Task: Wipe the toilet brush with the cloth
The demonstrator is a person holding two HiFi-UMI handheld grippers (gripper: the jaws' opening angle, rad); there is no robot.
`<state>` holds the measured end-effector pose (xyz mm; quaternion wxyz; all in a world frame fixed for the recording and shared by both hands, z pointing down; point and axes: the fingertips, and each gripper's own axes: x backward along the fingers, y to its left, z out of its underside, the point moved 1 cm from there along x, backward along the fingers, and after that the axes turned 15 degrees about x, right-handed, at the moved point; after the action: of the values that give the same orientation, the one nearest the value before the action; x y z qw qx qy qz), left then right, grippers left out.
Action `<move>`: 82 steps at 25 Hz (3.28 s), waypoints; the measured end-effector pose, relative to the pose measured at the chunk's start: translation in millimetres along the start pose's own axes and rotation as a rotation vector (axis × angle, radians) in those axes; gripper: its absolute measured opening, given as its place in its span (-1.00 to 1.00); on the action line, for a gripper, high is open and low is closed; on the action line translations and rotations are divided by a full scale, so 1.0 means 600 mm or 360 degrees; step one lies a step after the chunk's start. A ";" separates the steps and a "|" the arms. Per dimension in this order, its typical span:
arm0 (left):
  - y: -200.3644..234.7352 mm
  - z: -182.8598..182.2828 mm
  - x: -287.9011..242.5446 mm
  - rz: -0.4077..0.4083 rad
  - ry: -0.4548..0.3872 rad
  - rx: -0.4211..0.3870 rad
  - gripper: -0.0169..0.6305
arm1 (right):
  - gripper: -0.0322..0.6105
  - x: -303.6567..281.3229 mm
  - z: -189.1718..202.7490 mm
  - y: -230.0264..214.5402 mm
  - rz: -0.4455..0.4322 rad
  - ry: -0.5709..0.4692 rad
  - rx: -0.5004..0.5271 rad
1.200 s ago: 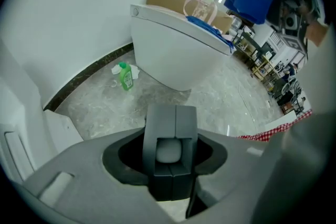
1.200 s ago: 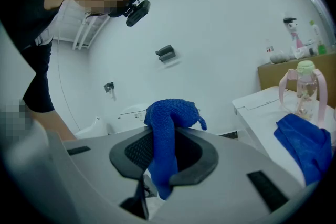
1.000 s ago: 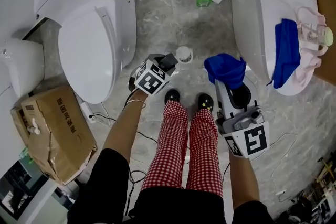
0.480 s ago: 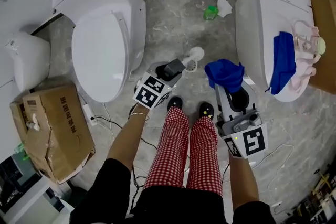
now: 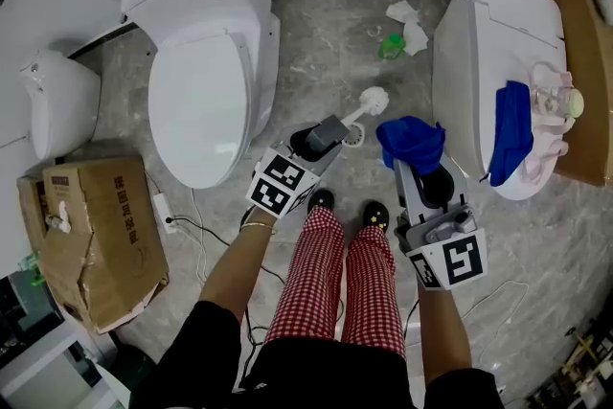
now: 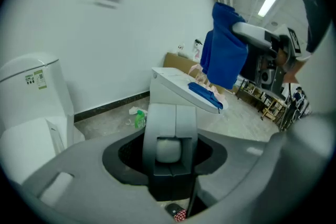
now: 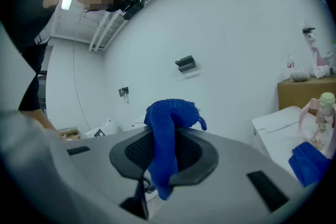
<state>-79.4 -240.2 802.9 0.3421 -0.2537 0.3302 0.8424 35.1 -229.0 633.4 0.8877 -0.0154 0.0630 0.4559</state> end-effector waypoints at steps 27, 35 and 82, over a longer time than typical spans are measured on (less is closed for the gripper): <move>-0.119 -0.224 0.263 0.0062 -0.0590 -0.0034 -0.36 | -0.64 0.018 -0.209 0.018 -0.0015 -0.0147 0.0127; -0.160 -0.308 0.334 0.0051 -0.0735 -0.0155 -0.36 | -0.64 0.012 -0.291 0.020 -0.0044 -0.0235 0.0197; -0.412 -0.525 0.697 0.0191 -0.1535 -0.0553 -0.37 | -0.64 0.114 -0.714 0.085 -0.0230 -0.0892 0.0599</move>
<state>-98.8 -163.5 229.5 0.3594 0.1298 0.0041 0.9241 -8.5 -180.3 201.3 0.8878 0.2699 -0.1018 0.3587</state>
